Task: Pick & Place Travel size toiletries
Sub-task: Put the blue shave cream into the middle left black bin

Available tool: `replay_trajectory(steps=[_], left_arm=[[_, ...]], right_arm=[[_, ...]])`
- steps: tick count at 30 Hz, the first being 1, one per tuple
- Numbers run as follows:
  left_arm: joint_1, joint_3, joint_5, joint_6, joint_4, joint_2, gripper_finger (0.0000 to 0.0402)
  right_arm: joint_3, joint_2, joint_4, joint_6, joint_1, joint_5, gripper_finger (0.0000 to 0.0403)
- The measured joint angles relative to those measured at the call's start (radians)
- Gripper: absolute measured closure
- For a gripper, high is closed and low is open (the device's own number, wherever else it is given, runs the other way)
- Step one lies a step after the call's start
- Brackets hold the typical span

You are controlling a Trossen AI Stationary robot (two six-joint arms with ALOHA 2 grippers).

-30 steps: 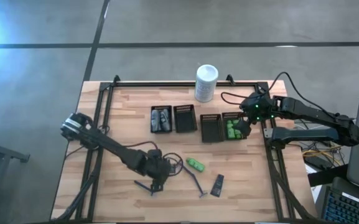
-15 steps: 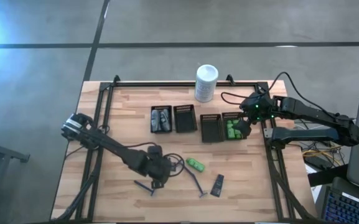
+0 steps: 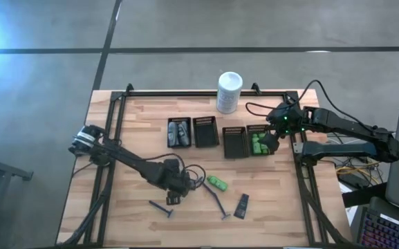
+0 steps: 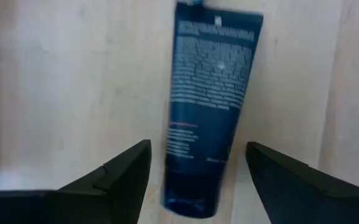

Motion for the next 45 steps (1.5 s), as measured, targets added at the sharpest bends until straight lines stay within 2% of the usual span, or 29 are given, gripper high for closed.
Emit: replay_trajectory(steps=[4, 13, 21, 26, 29, 34, 38, 42, 45], left_arm=[[0.000, 0.002, 0.028, -0.003, 0.005, 0.013, 0.0166], [-0.001, 0.030, 0.039, -0.074, -0.005, -0.004, 0.0278], [0.001, 0.057, -0.021, -0.219, -0.014, -0.082, 0.0278], [0.028, 0.050, -0.114, -0.444, -0.016, -0.146, 0.0272], [0.084, 0.049, -0.132, -0.585, 0.026, -0.175, 0.0272], [0.202, 0.048, -0.146, -0.733, 0.200, -0.180, 0.0272], [0.297, 0.049, -0.228, -0.851, 0.301, -0.176, 0.0271], [0.388, 0.048, -0.324, -0.884, 0.333, -0.175, 0.0270], [0.450, 0.048, -0.329, -0.893, 0.337, -0.173, 0.0270]], right_arm=[[0.000, 0.000, 0.000, 0.000, 0.000, 0.000, 0.0003], [0.000, 0.000, 0.000, 0.000, 0.000, 0.001, 0.0003], [0.000, 0.000, 0.000, 0.006, 0.000, -0.031, 0.0003], [0.000, -0.001, 0.001, 0.069, 0.000, -0.043, 0.0003], [0.000, -0.002, 0.007, 0.081, 0.000, -0.043, 0.0003], [0.000, -0.011, 0.048, 0.081, 0.000, -0.061, 0.0003], [0.000, -0.028, 0.073, 0.105, 0.000, -0.075, 0.0003], [0.000, -0.050, 0.069, 0.110, 0.000, -0.075, 0.0003], [0.000, -0.073, 0.069, 0.112, 0.000, -0.075, 0.0003]])
